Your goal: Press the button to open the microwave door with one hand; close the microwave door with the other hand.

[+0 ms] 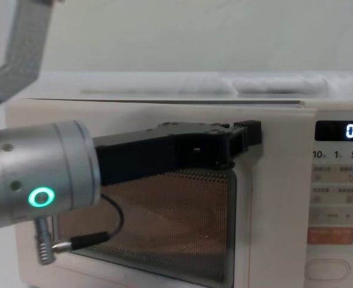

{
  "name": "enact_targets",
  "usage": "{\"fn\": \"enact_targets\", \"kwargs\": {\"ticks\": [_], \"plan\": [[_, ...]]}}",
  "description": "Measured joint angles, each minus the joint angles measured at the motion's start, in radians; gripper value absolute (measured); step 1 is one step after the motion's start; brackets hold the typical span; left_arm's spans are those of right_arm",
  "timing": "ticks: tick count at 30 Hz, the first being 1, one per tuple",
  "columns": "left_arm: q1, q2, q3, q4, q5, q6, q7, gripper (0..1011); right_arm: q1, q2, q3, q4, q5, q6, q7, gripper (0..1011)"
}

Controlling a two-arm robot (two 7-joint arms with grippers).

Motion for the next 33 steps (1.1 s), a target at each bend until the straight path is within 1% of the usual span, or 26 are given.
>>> {"fn": "enact_targets", "kwargs": {"ticks": [1,3,7,9,10,15,21,27,33], "plan": [[0.0,0.0,0.0,0.0,0.0,0.0,0.0,0,0.0,0.0,0.0,0.0,0.0,0.0,0.0,1002],[-0.026,-0.011,0.015,0.031,-0.001,-0.005,0.008,0,0.0,0.0,0.0,0.0,0.0,0.0,0.0,1002],[-0.045,-0.021,0.029,0.055,-0.001,-0.013,0.019,0,0.0,0.0,0.0,0.0,0.0,0.0,0.0,1002],[-0.059,-0.033,0.041,0.078,-0.001,-0.025,0.036,0,0.0,0.0,0.0,0.0,0.0,0.0,0.0,1002],[-0.059,-0.033,0.041,0.078,-0.001,-0.025,0.036,0,0.0,0.0,0.0,0.0,0.0,0.0,0.0,1002],[-0.075,-0.058,0.057,0.108,-0.002,-0.044,0.068,0,0.0,0.0,0.0,0.0,0.0,0.0,0.0,1002],[-0.1,-0.1,0.073,0.147,-0.003,-0.07,0.109,0,0.0,0.0,0.0,0.0,0.0,0.0,0.0,1002],[-0.12,-0.123,0.094,0.17,0.007,-0.073,0.121,0,0.0,0.0,0.0,0.0,0.0,0.0,0.0,1002],[-0.13,-0.136,0.113,0.191,0.018,-0.07,0.122,0,0.0,0.0,0.0,0.0,0.0,0.0,0.0,1002]]}}
